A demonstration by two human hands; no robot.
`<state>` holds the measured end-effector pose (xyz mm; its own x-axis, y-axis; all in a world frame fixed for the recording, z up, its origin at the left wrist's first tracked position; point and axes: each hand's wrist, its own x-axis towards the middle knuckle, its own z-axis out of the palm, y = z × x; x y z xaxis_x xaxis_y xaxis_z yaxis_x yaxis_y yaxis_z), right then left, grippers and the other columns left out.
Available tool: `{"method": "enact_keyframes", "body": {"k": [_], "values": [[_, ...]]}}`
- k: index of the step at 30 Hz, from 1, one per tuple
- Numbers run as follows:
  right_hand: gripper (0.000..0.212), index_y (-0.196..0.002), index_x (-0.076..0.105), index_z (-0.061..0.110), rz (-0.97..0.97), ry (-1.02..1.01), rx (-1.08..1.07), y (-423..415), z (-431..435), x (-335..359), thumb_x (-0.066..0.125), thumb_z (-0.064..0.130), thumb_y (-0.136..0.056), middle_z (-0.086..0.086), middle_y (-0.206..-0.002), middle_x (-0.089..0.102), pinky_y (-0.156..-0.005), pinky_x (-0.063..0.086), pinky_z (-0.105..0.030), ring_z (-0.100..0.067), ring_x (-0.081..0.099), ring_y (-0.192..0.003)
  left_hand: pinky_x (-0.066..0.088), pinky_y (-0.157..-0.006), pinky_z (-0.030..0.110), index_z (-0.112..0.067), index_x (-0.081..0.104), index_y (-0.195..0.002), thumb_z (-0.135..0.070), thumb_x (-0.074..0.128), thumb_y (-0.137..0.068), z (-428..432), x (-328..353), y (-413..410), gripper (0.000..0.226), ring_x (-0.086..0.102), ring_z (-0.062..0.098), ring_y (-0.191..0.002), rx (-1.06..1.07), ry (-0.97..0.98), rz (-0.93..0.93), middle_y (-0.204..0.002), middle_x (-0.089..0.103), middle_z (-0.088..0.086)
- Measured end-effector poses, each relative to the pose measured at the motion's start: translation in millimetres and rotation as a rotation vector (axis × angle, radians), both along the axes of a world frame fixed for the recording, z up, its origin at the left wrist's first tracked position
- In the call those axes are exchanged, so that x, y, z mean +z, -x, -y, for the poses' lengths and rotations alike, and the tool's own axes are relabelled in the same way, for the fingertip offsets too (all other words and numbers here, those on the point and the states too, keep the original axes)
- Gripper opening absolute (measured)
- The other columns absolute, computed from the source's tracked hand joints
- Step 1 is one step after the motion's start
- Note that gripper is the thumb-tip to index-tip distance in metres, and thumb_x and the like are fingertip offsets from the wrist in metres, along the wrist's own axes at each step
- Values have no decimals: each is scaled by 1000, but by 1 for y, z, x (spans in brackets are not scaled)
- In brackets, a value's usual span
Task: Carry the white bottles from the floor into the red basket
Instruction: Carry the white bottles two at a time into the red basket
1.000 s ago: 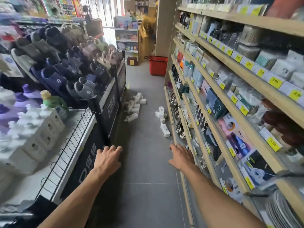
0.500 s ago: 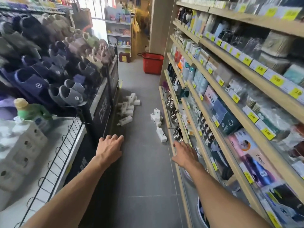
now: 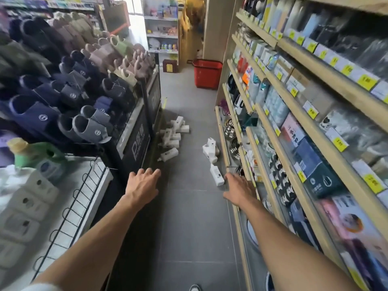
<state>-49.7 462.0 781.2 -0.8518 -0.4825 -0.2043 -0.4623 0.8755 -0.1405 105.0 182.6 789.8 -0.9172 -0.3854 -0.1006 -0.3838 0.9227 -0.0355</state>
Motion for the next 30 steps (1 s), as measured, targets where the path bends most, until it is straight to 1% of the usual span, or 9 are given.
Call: {"method": "enact_keyframes", "body": {"k": [3, 8, 12, 17, 23, 27, 30], "values": [[52, -126, 49, 24, -13, 17, 17, 29, 14, -4, 78, 33, -83, -3, -130, 56, -101, 44, -45, -27, 53, -121, 39, -87, 41, -30, 43, -132, -34, 63, -82, 6, -1, 27, 54, 52, 26, -114, 1, 6, -11, -120, 55, -1], [55, -131, 48, 25, 5, -2, 29, 58, 43, -16, 75, 33, -84, -4, -133, 53, -102, 42, -42, -28, 51, -124, 39, -90, 41, -31, 42, -136, -35, 65, -82, 19, -8, 60, 58, 51, 25, -116, -8, -29, -1, -124, 54, -2], [55, -132, 48, 26, 23, -30, 31, 79, 70, -26, 74, 36, -84, -3, -133, 53, -101, 43, -41, -27, 51, -125, 38, -89, 39, -32, 40, -138, -36, 65, -84, 52, -19, 89, 60, 50, 24, -116, -11, -47, 7, -125, 53, -3], [55, -130, 50, 25, 44, -31, -30, 105, 99, -30, 77, 34, -83, -4, -131, 56, -102, 43, -43, -28, 52, -124, 39, -91, 40, -32, 40, -139, -37, 65, -85, 102, -26, 119, 61, 50, 24, -118, -21, -63, 30, -127, 53, -2], [57, -129, 50, 26, -3, -9, -97, 140, 133, -11, 80, 34, -81, -2, -133, 57, -102, 44, -44, -26, 55, -121, 40, -93, 42, -31, 41, -140, -37, 65, -84, 157, -20, 163, 61, 50, 26, -121, -53, -53, 43, -131, 53, -1], [60, -134, 49, 25, 7, -53, -134, 157, 142, -8, 79, 35, -83, -2, -136, 55, -105, 43, -43, -26, 53, -126, 41, -94, 43, -29, 42, -140, -36, 64, -85, 167, -24, 192, 60, 50, 27, -122, -91, -66, 55, -132, 53, 0], [55, -128, 49, 24, 20, -71, -141, 172, 150, -15, 77, 37, -83, -2, -134, 56, -102, 44, -44, -26, 53, -123, 41, -96, 44, -30, 40, -142, -33, 62, -87, 169, -39, 211, 60, 48, 27, -126, -111, -90, 72, -137, 52, 0]]}}
